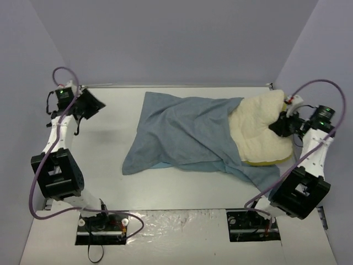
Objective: Remove the pillowcase from the pillow
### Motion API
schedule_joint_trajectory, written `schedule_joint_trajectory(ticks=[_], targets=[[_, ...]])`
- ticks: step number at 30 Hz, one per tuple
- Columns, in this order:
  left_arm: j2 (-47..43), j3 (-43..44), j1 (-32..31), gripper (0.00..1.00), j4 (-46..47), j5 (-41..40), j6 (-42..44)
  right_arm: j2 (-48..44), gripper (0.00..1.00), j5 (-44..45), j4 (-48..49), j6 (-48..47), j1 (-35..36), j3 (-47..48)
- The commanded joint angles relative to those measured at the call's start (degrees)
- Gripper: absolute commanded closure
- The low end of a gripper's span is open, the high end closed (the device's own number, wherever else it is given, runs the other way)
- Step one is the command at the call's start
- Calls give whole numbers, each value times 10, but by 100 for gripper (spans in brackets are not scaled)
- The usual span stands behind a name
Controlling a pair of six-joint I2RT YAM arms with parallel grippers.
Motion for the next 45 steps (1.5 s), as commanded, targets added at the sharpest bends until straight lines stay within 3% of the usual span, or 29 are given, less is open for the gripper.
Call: schedule_joint_trajectory(ticks=[1, 3, 5, 8, 9, 12, 13, 18, 23, 27, 29, 30, 31, 32, 34, 45], targets=[[-8, 49, -110, 49, -6, 71, 59, -50, 98, 28, -41, -41, 144, -42], [-15, 62, -198, 30, -53, 76, 104, -58, 97, 45, -6, 3, 184, -54], [-31, 58, -279, 20, -87, 74, 171, -57, 97, 53, 26, 42, 189, -50], [-63, 20, -363, 18, -111, 38, 278, -33, 99, 53, 36, 70, 190, -35], [-74, 5, -420, 17, -116, 16, 311, -25, 100, 48, 37, 77, 190, -29], [-129, -61, -519, 11, -102, -88, 491, 3, 100, 39, 36, 99, 193, -2], [-139, -78, -531, 10, -91, -135, 515, 9, 100, 39, 36, 102, 194, 2], [-198, -177, -554, 9, -15, -170, 657, 30, 100, 33, 35, 107, 194, 17], [-183, -225, -571, 11, 19, -193, 716, 37, 100, 31, 34, 107, 195, 21], [-112, -226, -590, 22, 24, -244, 741, 39, 100, 24, 34, 106, 196, 18], [-94, -221, -590, 34, 25, -261, 746, 37, 100, 23, 33, 104, 197, 17], [-83, -219, -591, 54, 26, -281, 745, 36, 100, 23, 33, 101, 196, 14], [-81, -219, -590, 65, 27, -288, 745, 33, 100, 24, 33, 100, 197, 13], [-84, -219, -590, 85, 27, -293, 746, 33, 100, 25, 33, 96, 196, 10], [-90, -223, -591, 97, 33, -304, 746, 33, 100, 28, 32, 94, 196, 10], [-201, -285, -575, 98, 52, -405, 778, 19, 100, 10, 32, 103, 162, 38]])
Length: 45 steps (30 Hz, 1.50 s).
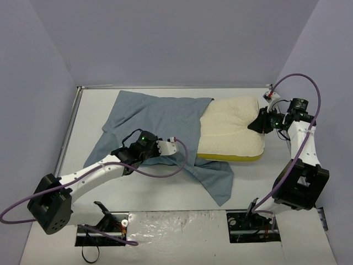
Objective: Remove the pillowcase from the pillow
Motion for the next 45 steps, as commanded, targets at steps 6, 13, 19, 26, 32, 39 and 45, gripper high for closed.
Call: schedule_joint_trajectory(ticks=[6, 13, 19, 26, 32, 39, 45], targets=[[-23, -2, 83, 98, 5, -117, 16, -32, 100, -65, 17, 8, -104, 90], [-4, 17, 212, 98, 19, -158, -39, -22, 100, -56, 16, 2, -149, 95], [8, 41, 288, 98, 18, -172, -104, -2, 100, -41, 15, -21, -149, 73], [-27, 78, 321, 94, 20, 21, -209, 18, 85, 22, -103, -154, -73, 72], [43, 234, 258, 14, -60, 208, -336, -42, 46, 70, -106, -206, 18, 44], [191, 396, 173, 5, -79, 201, -356, -82, 21, 146, -82, -178, 27, 101], [349, 548, 153, 6, -133, 160, -355, -75, 5, 106, -64, -172, 42, 119]])
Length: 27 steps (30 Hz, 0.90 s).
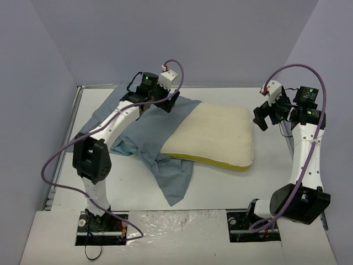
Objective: Remove the pillowcase from the pillow
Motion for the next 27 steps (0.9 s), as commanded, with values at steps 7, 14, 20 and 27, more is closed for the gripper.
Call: schedule_joint_trajectory(ticks=[7, 14, 20, 27], targets=[[143, 142, -27, 5, -39, -117, -35, 142, 0, 40, 78, -104, 203, -14], [209, 182, -28, 3, -62, -126, -27, 315, 0, 122, 151, -92, 260, 74], [193, 142, -22, 85, -51, -127, -27, 373, 4, 133, 165, -108, 268, 109], [70, -1, 8, 98, 29, -70, -59, 313, 4, 71, 162, -150, 265, 116]])
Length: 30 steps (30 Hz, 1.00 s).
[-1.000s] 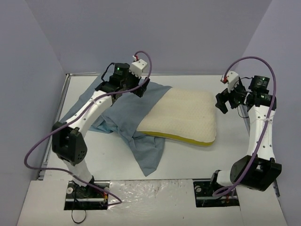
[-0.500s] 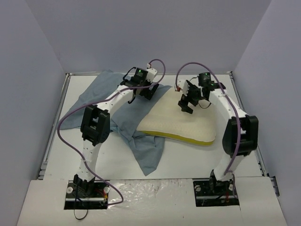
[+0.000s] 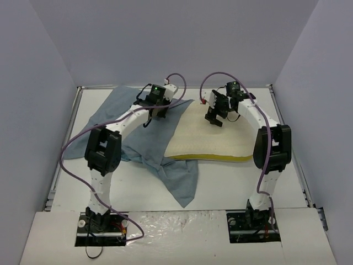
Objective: Remove the pillowcase from the pillow
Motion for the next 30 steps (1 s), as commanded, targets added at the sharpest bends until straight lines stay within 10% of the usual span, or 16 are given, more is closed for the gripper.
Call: schedule_joint_trajectory(ticks=[1, 24, 27, 30], targets=[[-106, -36, 22, 98, 17, 32, -22, -46, 4, -28, 9, -29, -3, 41], [-268, -216, 5, 98, 33, 68, 0, 219, 10, 48, -43, -71, 88, 222], [-271, -220, 6, 98, 39, 58, -4, 237, 30, 49, -65, -81, 87, 222], [-276, -229, 7, 98, 54, 44, -15, 236, 77, 40, -80, -69, 83, 226]])
